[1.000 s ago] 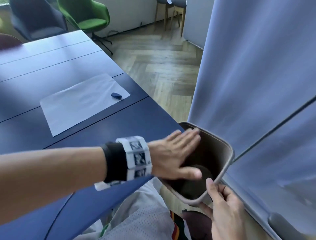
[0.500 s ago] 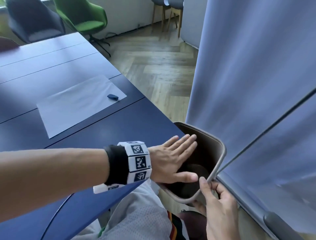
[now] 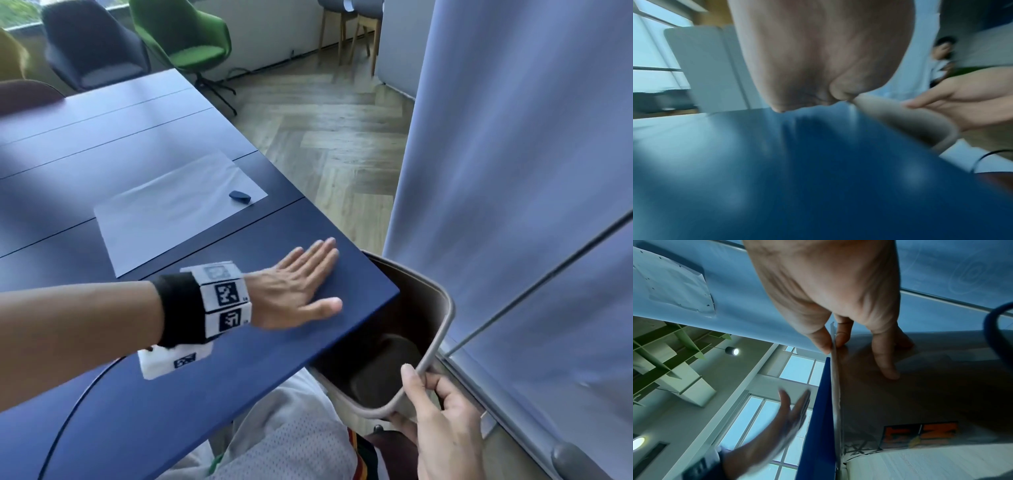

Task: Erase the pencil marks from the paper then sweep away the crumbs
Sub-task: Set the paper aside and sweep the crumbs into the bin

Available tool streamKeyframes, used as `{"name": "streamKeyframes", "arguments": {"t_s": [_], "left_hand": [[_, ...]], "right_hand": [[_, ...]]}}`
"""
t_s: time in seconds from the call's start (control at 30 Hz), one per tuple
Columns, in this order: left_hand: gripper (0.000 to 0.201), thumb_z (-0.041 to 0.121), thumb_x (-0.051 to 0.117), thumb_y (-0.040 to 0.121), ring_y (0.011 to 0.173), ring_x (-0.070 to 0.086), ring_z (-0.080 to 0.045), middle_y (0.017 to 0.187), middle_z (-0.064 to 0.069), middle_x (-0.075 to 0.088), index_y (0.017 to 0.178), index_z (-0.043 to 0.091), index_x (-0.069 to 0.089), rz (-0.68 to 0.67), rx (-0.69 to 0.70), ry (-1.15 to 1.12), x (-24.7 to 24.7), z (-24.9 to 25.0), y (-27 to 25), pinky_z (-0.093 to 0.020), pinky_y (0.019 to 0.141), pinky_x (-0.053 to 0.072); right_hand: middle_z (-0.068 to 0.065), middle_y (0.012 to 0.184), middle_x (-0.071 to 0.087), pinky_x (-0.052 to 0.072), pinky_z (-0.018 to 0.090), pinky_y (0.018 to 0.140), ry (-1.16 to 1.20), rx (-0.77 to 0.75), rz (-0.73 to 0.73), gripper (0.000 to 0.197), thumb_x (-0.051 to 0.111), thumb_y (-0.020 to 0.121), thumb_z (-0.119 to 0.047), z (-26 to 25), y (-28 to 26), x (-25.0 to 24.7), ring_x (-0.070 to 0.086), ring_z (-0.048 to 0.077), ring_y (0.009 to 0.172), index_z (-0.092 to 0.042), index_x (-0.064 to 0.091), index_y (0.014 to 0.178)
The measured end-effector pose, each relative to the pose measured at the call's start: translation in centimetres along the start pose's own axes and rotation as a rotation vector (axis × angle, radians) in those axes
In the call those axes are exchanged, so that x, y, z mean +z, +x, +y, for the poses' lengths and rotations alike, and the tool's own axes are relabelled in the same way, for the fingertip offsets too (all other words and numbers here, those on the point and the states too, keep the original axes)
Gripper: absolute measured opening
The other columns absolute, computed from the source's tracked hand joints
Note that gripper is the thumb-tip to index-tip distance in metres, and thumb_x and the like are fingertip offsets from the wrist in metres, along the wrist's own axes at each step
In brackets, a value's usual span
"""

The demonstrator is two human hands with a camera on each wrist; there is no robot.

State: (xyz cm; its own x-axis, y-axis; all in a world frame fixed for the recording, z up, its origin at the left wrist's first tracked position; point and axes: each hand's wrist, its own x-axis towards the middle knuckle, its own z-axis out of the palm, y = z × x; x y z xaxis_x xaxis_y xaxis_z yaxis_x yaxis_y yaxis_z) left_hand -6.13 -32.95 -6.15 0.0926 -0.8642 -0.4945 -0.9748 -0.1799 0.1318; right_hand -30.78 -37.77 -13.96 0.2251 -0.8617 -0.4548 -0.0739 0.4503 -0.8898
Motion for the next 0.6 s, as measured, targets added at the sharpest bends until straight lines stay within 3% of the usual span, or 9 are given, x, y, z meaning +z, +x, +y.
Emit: {"name": "streamKeyframes", "arguments": {"t_s": [0.1, 0.2, 0.3, 0.4, 0.53, 0.6], "left_hand": [[0.127, 0.094, -0.02, 0.05, 0.14, -0.034, -0.009, 0.153, -0.001, -0.039, 0.148, 0.014, -0.028, 0.01, -0.358, -0.059, 0.1, -6.4, -1.8, -0.031, 0.118, -0.015], [0.134, 0.096, -0.018, 0.046, 0.141, -0.031, -0.011, 0.155, -0.004, -0.036, 0.149, 0.012, -0.026, -0.011, -0.44, -0.076, 0.0, -8.0, -1.5, -0.028, 0.116, -0.016], [0.118, 0.088, -0.004, 0.065, 0.143, -0.03, -0.017, 0.157, -0.008, -0.032, 0.151, 0.01, -0.023, 0.024, -0.314, -0.052, -0.7, -4.2, 1.9, -0.032, 0.117, -0.016], [0.108, 0.08, 0.01, 0.078, 0.145, -0.027, -0.02, 0.159, -0.012, -0.026, 0.153, 0.008, -0.019, 0.03, -0.068, 0.029, -0.7, 2.3, 5.1, -0.039, 0.119, -0.014], [0.091, 0.068, 0.02, 0.095, 0.146, -0.026, -0.017, 0.16, -0.009, -0.023, 0.153, 0.008, -0.015, 0.0, 0.309, 0.096, 0.9, 9.3, 4.5, -0.042, 0.12, -0.013], [0.086, 0.066, 0.016, 0.097, 0.143, -0.03, -0.011, 0.158, -0.004, -0.028, 0.153, 0.01, -0.019, 0.036, 0.264, -0.018, 0.9, 8.6, 2.7, -0.037, 0.12, -0.014]], "right_hand": [[-0.001, 0.047, 0.058, 0.059, 0.039, 0.061, -0.006, 0.011, -0.003, 0.027, 0.075, 0.08, -0.019, 0.1, 0.1, -0.1, 0.064, 0.027, 0.063, 0.0, 0.063, 0.066], [-0.003, 0.045, 0.057, 0.06, 0.04, 0.061, -0.019, 0.023, -0.027, 0.027, 0.074, 0.081, -0.017, -0.1, 0.1, 0.1, 0.063, 0.03, 0.064, 0.002, 0.061, 0.066], [-0.004, 0.045, 0.057, 0.059, 0.039, 0.062, -0.016, 0.022, -0.035, 0.028, 0.073, 0.082, -0.015, -0.4, 0.0, 0.2, 0.059, 0.021, 0.059, 0.005, 0.059, 0.067], [-0.001, 0.047, 0.057, 0.058, 0.041, 0.064, -0.009, 0.054, -0.035, 0.027, 0.074, 0.08, -0.014, -0.4, 0.0, 0.3, 0.058, 0.022, 0.06, 0.006, 0.059, 0.068], [0.015, 0.072, 0.07, 0.058, 0.049, 0.074, 0.009, 0.112, -0.047, 0.02, 0.075, 0.079, -0.019, -0.4, -0.3, 0.4, 0.068, 0.027, 0.068, 0.0, 0.069, 0.079], [0.018, 0.074, 0.069, 0.059, 0.046, 0.071, -0.007, 0.091, -0.052, 0.024, 0.075, 0.08, -0.022, -0.5, -0.4, 0.2, 0.07, 0.027, 0.068, 0.001, 0.069, 0.076]]}}
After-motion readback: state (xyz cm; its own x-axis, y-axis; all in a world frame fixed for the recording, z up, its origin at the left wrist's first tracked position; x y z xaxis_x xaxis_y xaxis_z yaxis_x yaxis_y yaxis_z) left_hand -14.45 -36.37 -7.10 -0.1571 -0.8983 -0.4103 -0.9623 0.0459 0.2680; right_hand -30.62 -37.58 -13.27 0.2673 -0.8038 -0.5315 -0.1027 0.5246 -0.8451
